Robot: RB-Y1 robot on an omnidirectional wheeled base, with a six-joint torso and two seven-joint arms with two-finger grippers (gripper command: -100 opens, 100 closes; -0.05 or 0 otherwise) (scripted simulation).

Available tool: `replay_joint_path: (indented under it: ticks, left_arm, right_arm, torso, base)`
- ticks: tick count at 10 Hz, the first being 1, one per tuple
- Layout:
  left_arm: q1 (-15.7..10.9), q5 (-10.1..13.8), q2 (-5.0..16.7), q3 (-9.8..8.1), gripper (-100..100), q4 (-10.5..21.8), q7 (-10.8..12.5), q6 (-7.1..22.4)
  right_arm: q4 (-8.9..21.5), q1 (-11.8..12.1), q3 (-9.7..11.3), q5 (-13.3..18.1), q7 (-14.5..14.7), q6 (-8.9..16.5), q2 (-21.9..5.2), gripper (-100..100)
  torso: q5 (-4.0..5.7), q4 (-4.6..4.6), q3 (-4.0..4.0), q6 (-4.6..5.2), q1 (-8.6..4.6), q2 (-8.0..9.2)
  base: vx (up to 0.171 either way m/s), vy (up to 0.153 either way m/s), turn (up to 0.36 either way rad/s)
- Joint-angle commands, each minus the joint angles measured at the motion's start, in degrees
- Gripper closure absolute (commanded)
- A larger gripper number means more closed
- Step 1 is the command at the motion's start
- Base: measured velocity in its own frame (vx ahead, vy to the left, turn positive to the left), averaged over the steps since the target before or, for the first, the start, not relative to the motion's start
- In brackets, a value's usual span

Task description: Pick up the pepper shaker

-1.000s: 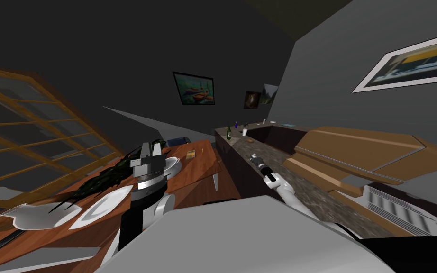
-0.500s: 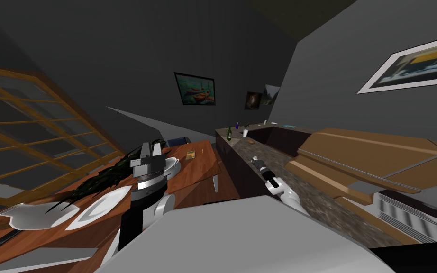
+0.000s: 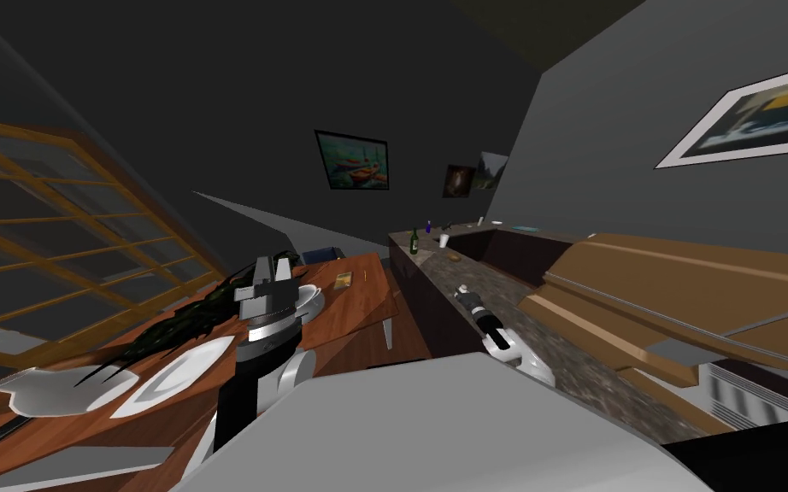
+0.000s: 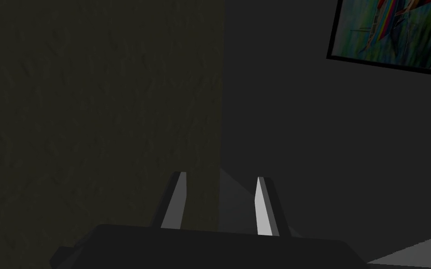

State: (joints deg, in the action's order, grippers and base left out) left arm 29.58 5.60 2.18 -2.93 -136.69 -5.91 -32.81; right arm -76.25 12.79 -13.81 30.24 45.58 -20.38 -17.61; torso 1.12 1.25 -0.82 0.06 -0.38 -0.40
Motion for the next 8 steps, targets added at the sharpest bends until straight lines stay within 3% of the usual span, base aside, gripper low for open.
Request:
replay_joint_path:
  ticks: [1,3,5,6,7,8]
  left_arm:
    - [0.0,0.0,0.0,0.0,0,0.0,0.0,0.0]
    - [0.0,0.0,0.0,0.0,0,0.0,0.0,0.0]
    - [0.0,0.0,0.0,0.0,0,0.0,0.0,0.0]
    - [0.0,0.0,0.0,0.0,0,0.0,0.0,0.0]
    - [0.0,0.0,0.0,0.0,0,0.0,0.0,0.0]
    - [0.0,0.0,0.0,0.0,0,0.0,0.0,0.0]
  right_arm:
    - [-2.9,2.9,-0.8,1.7,-1.0,0.9,1.6,100]
    - [-5.9,4.1,-0.8,1.7,-1.0,0.9,1.6,100]
    - [-8.9,7.6,-1.5,3.2,-1.9,1.9,3.0,100]
    - [-10.3,7.6,-1.5,3.2,-1.9,1.9,3.0,100]
    - [-9.3,7.4,-1.4,3.2,-1.9,1.8,2.9,100]
    - [-9.6,7.5,-1.4,3.2,-1.9,1.9,2.9,0]
  torso:
    - [0.0,0.0,0.0,0.0,0.0,0.0]
    - [0.01,0.02,-0.02,0.05,-0.06,-0.03]
    - [-0.01,0.01,-0.01,0.02,0.07,-0.01]
    - [-0.03,0.01,0.0,0.04,0.05,0.0]
    - [-0.06,-0.03,0.04,0.02,0.07,0.06]
    - [-0.03,-0.02,0.04,-0.01,0.09,0.07]
  base:
    - [0.043,-0.042,0.035]
    - [0.033,-0.027,0.007]
    - [0.035,-0.016,0.036]
    - [0.014,-0.017,-0.013]
    - [0.004,-0.009,-0.006]
    - [0.0,0.0,0.0]
